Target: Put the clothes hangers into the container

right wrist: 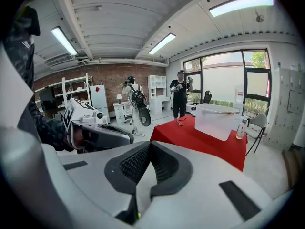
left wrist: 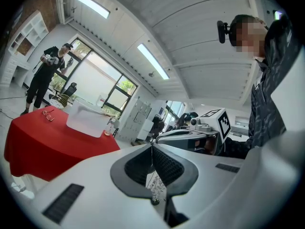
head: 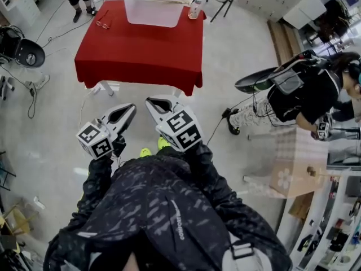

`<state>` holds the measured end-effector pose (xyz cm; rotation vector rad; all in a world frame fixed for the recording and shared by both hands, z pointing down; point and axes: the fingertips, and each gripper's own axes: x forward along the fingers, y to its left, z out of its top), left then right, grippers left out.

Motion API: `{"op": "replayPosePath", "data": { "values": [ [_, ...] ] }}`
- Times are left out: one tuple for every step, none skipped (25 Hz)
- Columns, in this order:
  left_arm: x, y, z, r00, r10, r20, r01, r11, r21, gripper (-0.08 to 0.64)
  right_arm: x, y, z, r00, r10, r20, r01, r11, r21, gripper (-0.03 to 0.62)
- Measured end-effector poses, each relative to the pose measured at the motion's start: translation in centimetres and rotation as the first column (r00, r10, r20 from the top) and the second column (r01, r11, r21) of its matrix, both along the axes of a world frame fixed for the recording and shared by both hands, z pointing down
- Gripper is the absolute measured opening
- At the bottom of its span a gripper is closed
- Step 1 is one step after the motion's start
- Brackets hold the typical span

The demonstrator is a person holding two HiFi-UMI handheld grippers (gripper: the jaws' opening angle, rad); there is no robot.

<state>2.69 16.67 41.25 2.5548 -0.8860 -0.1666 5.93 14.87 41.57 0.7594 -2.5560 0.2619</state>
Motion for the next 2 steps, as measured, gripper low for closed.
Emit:
{"op": "replayPosePath", "data": {
  "values": [
    [-0.17,-0.01,-0.03,1.000,-0.002,0.001,0.002,1.000,0.000,0.011,-0.17,0.08,0.10,1.000,-0.003,-0.002,0.003,1.000,-0.003,0.015],
    [-0.33,-0.02,-0.06,1.000,-0.003,0.002,0.003,1.000,0.001,0.011,-0.35,0.16,0.19,1.000,-0.006,-0.004,0.006,1.000,-0.006,0.015]
  ]
}}
